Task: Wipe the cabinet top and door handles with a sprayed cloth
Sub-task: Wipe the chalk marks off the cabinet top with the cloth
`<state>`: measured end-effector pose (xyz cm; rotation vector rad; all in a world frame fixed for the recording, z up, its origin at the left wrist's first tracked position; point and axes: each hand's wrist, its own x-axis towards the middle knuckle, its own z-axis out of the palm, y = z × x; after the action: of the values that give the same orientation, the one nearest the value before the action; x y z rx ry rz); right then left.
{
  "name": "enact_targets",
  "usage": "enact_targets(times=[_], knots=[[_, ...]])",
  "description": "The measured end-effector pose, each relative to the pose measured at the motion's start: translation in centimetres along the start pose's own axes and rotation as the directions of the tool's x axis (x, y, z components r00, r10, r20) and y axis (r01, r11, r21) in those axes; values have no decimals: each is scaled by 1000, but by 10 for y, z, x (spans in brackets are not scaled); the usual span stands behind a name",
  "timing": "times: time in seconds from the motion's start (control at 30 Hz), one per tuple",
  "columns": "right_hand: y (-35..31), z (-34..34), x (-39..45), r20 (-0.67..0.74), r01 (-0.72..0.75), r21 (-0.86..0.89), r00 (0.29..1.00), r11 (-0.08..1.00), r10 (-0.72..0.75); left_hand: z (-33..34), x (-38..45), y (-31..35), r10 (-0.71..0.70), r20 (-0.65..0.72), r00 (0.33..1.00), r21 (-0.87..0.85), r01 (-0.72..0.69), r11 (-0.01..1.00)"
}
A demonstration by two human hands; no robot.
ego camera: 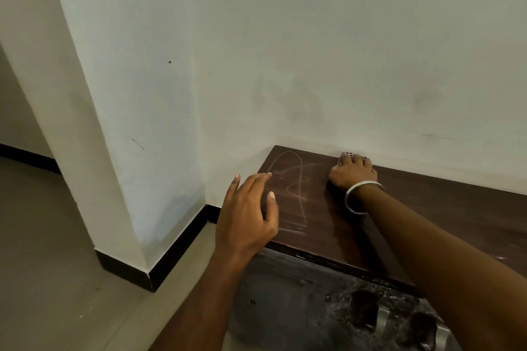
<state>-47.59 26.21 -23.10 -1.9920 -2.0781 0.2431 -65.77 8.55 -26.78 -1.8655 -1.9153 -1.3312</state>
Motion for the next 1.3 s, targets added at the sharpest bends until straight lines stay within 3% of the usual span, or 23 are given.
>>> enact_targets(times=[0.2, 0.33, 0.57, 0.7, 1.0, 1.13, 1.3], knots=[[-67, 22, 3, 29, 152, 30, 988, 988, -153, 1, -1, 1, -7, -4, 1000, 13, 7, 1000], [-69, 26, 5, 15, 192, 56, 981, 980, -193, -1, -1, -1, -6, -2, 1000, 8, 6, 1000], [-11, 7, 8, 10, 67, 28, 998, 997, -68, 1, -3, 2, -49, -28, 998, 33, 50, 998], [-17, 8, 7, -8, 21, 0, 1000, 1000, -21, 2, -4, 4, -53, -64, 997, 51, 56, 997], [-91, 32, -6, 8, 220, 53, 975, 974, -221, 1, -5, 0, -58, -22, 998, 44, 59, 997], [-75, 29, -10, 13, 216, 79, 976, 973, -218, -1, -4, 1, -55, -19, 998, 37, 55, 998], [-30, 12, -7, 4, 106, 54, 994, 993, -107, 0, -4, 1, -60, -4, 998, 26, 60, 998]])
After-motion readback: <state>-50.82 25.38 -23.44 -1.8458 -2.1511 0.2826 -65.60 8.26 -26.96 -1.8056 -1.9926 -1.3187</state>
